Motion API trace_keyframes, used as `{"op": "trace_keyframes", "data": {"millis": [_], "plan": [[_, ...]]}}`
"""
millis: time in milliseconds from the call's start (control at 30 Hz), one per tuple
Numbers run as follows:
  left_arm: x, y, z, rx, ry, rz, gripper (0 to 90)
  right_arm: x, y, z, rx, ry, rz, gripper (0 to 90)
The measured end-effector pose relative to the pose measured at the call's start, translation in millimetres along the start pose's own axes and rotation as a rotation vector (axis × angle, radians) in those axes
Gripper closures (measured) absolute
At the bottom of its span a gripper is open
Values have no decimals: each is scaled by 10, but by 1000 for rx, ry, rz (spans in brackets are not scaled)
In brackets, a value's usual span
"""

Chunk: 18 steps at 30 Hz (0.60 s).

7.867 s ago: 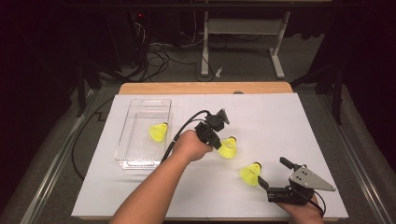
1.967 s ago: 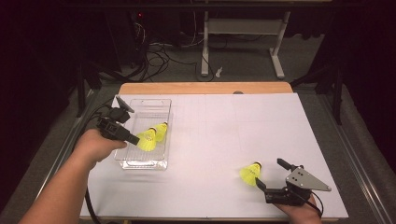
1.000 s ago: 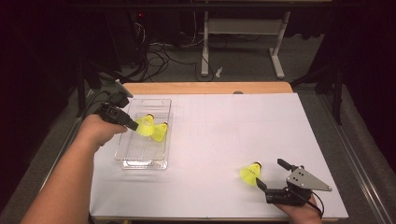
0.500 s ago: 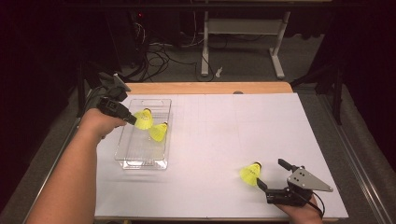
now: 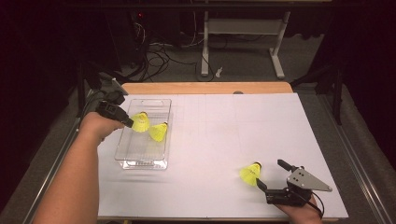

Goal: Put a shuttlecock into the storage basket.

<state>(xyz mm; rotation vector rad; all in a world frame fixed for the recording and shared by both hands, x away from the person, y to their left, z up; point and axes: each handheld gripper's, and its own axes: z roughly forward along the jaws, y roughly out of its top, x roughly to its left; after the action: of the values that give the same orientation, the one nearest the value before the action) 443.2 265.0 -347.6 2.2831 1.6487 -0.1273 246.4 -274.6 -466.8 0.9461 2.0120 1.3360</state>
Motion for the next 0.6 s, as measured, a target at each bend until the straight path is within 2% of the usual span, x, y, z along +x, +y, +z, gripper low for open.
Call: {"op": "trace_keyframes", "data": {"millis": [367, 600], "plan": [[122, -54, 111, 4, 11, -26, 897, 17, -6, 12, 6, 7, 2, 19], [133, -34, 194, 7, 15, -25, 897, 8, -8, 10, 4, 7, -5, 19]]}}
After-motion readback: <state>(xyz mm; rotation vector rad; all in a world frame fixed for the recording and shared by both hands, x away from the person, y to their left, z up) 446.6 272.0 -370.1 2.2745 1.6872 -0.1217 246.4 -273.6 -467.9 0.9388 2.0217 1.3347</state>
